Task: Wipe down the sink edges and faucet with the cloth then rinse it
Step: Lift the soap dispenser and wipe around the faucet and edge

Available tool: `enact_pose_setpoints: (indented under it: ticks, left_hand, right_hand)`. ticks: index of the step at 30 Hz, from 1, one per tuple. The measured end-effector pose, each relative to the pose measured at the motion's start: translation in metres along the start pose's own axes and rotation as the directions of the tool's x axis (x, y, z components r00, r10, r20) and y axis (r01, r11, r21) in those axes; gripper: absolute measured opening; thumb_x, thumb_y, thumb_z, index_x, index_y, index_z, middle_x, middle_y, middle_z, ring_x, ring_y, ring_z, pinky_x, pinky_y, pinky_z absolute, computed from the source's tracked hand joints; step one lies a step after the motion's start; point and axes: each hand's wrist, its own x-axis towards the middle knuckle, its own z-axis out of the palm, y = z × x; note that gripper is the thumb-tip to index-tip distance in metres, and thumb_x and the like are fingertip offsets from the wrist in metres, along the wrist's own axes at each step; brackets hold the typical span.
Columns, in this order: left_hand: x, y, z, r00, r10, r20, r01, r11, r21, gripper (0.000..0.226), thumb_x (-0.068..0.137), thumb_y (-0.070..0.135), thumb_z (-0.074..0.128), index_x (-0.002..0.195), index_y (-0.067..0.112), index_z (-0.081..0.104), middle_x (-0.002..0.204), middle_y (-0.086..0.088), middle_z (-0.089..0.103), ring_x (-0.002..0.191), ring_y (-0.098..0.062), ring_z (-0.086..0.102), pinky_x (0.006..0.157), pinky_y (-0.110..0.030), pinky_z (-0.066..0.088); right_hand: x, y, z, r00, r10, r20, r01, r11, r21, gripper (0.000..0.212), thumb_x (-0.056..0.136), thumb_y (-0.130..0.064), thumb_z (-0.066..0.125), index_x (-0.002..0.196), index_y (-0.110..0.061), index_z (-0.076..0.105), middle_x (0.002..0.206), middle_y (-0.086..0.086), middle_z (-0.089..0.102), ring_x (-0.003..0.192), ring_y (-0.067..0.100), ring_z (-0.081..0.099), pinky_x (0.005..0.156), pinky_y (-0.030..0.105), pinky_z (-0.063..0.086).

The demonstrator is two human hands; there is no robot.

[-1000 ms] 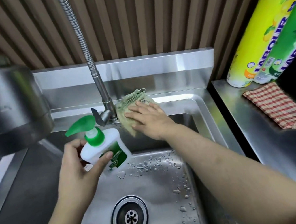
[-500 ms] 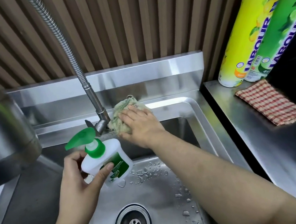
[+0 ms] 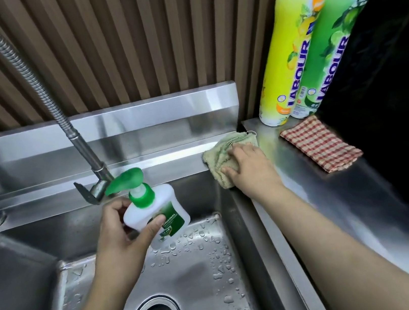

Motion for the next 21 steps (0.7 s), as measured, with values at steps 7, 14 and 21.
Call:
enact_pose_setpoints:
  ticks: [7,14,21]
  left_hand:
    - [-0.001,-0.015,-0.010,0.998,0.038,-0.058,-0.032,0.995,0.094,0.048,0.064,0.024,0.084,0.093,0.031,0.047,0.100,0.004,0.061,0.080,-0.013,0.060,0.061,-0.011,0.045]
    - [0.002,-0.021,-0.015,0.995,0.047,-0.086,-0.040,0.996,0.078,0.049,0.062,0.021,0.085,0.089,0.036,0.047,0.103,0.001,0.060,0.083,-0.019,0.060,0.061,-0.007,0.045]
    - [-0.002,-0.036,-0.021,0.994,0.007,-0.111,-0.006,1.000,0.011,0.047,0.048,0.050,0.074,0.088,0.049,0.049,0.100,0.007,0.062,0.095,-0.019,0.060,0.077,-0.023,0.047]
  right_hand:
    - [0.024,-0.010,-0.026,0.860,0.363,-0.358,-0.149,0.851,0.504,0.019,0.093,-0.016,0.048,0.107,-0.005,0.054,0.105,0.020,0.063,0.099,0.035,0.058,0.073,0.034,0.038]
    - [0.065,0.023,-0.028,0.801,-0.513,-0.309,0.469,0.858,-0.210,0.057,0.077,-0.007,0.068,0.129,-0.014,0.049,0.154,0.009,0.028,0.143,0.034,0.016,0.112,0.052,0.012]
    - [0.093,-0.012,-0.015,0.591,-0.805,0.057,0.646,0.430,-0.631,0.059,0.086,-0.033,0.044,0.144,-0.022,0.034,0.153,0.007,0.030,0.141,0.037,0.023,0.111,0.058,0.003]
